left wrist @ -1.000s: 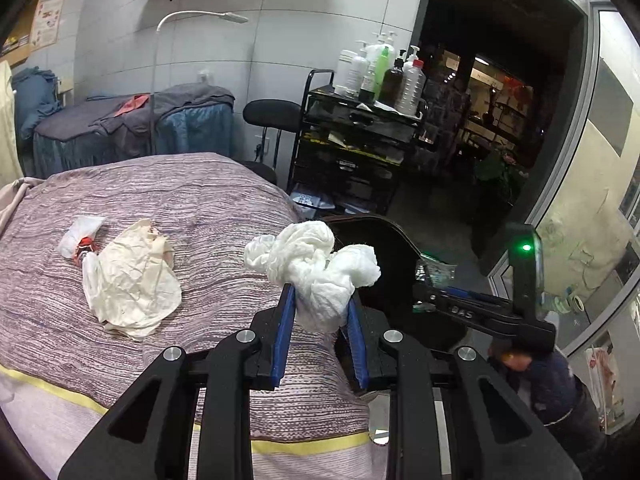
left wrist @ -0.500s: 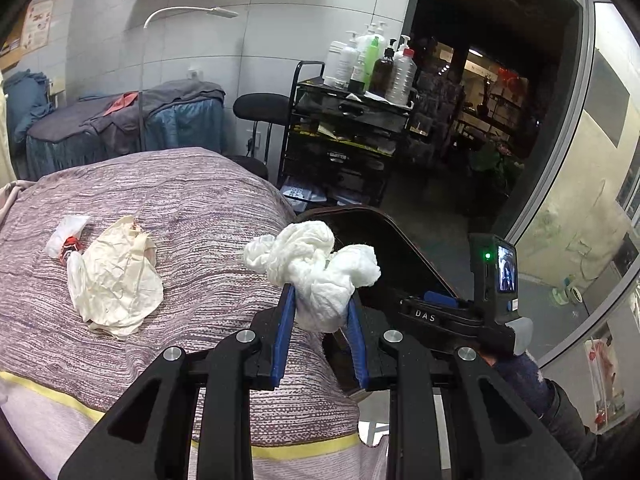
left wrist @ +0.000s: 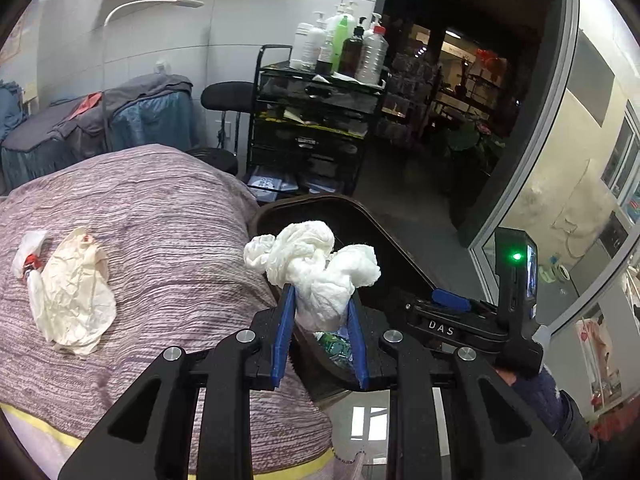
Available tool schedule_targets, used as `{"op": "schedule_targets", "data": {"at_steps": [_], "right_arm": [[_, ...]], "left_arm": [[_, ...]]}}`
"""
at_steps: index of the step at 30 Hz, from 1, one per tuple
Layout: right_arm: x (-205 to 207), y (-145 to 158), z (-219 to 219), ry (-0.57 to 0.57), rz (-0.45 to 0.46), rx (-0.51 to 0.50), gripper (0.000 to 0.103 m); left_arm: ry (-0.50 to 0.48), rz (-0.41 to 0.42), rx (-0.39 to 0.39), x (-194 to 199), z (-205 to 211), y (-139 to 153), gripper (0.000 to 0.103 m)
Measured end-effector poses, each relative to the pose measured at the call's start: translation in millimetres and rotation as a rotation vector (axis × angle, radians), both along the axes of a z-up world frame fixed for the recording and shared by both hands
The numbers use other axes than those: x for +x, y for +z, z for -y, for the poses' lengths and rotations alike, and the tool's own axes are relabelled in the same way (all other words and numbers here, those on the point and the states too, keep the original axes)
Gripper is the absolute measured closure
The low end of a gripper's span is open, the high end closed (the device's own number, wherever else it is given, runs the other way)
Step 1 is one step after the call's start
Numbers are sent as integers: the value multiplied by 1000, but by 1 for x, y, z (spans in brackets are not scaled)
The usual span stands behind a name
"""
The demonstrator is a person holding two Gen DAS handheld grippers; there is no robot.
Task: Collect trash
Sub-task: 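Carry the plastic bag and tissue to the brown bin and release both inside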
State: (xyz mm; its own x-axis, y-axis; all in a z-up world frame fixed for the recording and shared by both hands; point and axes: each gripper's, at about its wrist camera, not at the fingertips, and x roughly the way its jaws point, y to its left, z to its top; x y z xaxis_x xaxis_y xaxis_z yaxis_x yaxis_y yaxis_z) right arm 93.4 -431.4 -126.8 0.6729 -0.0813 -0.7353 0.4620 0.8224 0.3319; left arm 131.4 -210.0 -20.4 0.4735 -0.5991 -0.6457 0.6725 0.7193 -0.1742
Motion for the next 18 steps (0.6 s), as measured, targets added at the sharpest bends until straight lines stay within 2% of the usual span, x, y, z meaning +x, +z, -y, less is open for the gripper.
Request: {"op": "schedule_targets", "data": {"at_steps": [9, 18], "right_arm": [[-15, 5, 6, -29, 7, -5, 18], [-27, 9, 16, -63, 13, -13, 18]], "left_arm": [[-64, -38, 22, 11, 33, -8, 78], [-88, -77, 52, 21, 57, -21, 78]]}}
